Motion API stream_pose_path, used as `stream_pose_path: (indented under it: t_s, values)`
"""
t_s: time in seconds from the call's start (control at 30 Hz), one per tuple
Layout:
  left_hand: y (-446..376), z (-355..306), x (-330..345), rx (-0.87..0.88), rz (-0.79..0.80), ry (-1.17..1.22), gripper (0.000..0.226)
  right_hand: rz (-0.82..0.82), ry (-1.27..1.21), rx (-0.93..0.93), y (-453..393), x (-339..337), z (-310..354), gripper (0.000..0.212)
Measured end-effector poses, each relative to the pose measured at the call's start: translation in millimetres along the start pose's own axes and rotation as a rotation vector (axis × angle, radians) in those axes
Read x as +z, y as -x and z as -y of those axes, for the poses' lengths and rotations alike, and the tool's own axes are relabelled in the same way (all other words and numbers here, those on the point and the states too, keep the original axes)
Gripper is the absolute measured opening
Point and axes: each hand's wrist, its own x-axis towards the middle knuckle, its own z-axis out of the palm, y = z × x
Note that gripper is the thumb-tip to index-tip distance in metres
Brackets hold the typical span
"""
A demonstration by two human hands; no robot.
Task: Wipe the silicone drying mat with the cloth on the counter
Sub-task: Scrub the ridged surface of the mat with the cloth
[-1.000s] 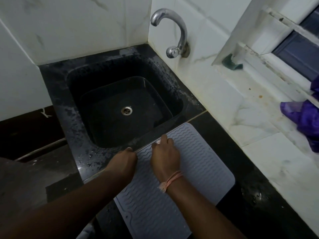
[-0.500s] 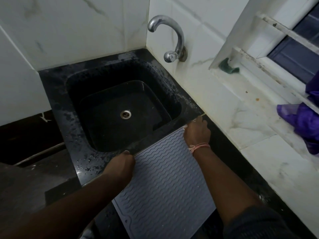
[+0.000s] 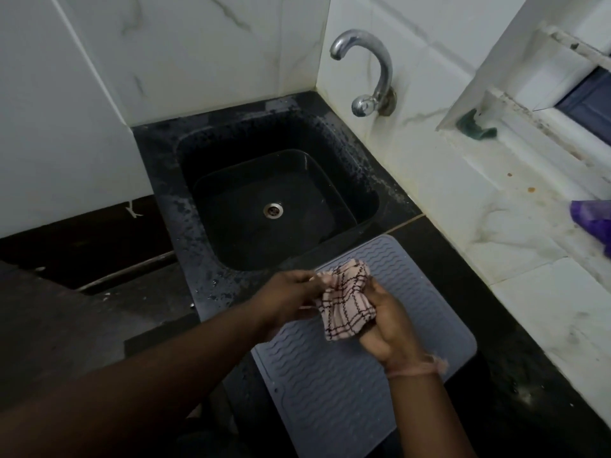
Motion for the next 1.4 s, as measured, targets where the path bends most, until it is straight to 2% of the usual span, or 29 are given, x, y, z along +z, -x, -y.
stream_pose_path:
  t_s: [0.13, 0.27, 0.33, 0.37, 0.5, 0.57, 0.67, 0.8, 0.87, 0.93, 0.97, 1.03, 1.13, 1.2, 1.3, 1.4]
  values:
    - [4.9, 28.4, 7.0, 0.013, -0.064, 0.043, 0.019, -0.139, 0.24, -0.056, 9.9, 5.3, -32.0, 0.031]
    - [11.3, 44.3, 2.9, -0.048, -0.103, 0.01, 0.014, -0.07, 0.673, -0.182, 30.9, -3.2, -38.8, 0.027]
    - [14.8, 44.2, 3.8, -0.095, -0.086, 0.01, 0.024, 0.003, 0.94, -0.196, 36.9, -6.5, -42.3, 0.053]
    - [17.5, 43.9, 5.3, -0.128, -0.062, 0.046, 0.03, 0.041, 1.032, -0.203, 37.2, -7.0, -44.4, 0.06]
    - [28.0, 50.2, 7.0, -0.255, -0.03, 0.258, 0.037, 0.13, 1.102, -0.159, 39.0, -3.5, -53.7, 0.06]
    - [30.0, 52.5, 5.9, -0.267, -0.034, 0.337, 0.037, 0.116, 1.279, -0.161, 39.2, -1.6, -56.5, 0.063]
    - [29.6, 52.7, -2.8, -0.254, -0.07, 0.374, 0.035, 0.153, 1.434, -0.197, 35.3, 3.2, -62.0, 0.039]
    - [31.1, 54.2, -23.7, -0.25, -0.154, 0.375, 0.024, 0.029, 1.442, -0.304, 24.4, 14.3, -66.4, 0.036]
    - [32.1, 62.3, -38.8, -0.178, -0.307, 0.174, 0.018, -0.028, 1.41, -0.363, 19.1, 23.9, -69.1, 0.035]
    - [37.2, 72.7, -58.9, -0.061, -0.5, -0.3, 0.015, -0.031, 1.415, -0.437, 12.7, 33.5, -76.4, 0.024]
    - [40.1, 76.8, -67.7, -0.001, -0.551, -0.528, 0.016, -0.021, 1.44, -0.47, 9.5, 38.0, -81.7, 0.022]
    - [43.2, 81.1, -78.4, 0.094, -0.56, -0.8, 0.02, 0.018, 1.51, -0.519, 5.2, 46.1, -94.1, 0.022]
    - [41.0, 79.0, -84.7, 0.181, -0.567, -0.932, 0.019, 0.078, 1.652, -0.554, 0.8, 57.8, -111.8, 0.026]
    - [39.0, 76.7, -87.7, 0.21, -0.567, -0.958, 0.016, 0.063, 1.761, -0.602, -1.2, 63.1, -120.0, 0.026]
    - [38.2, 75.4, -91.4, 0.218, -0.567, -0.946, 0.012, 0.007, 1.873, -0.639, -1.5, 70.9, -127.6, 0.016]
    - [35.3, 72.2, -93.3, 0.183, -0.59, -0.899, 0.009, 0.035, 1.996, -0.635, -1.9, 77.3, -131.7, 0.006]
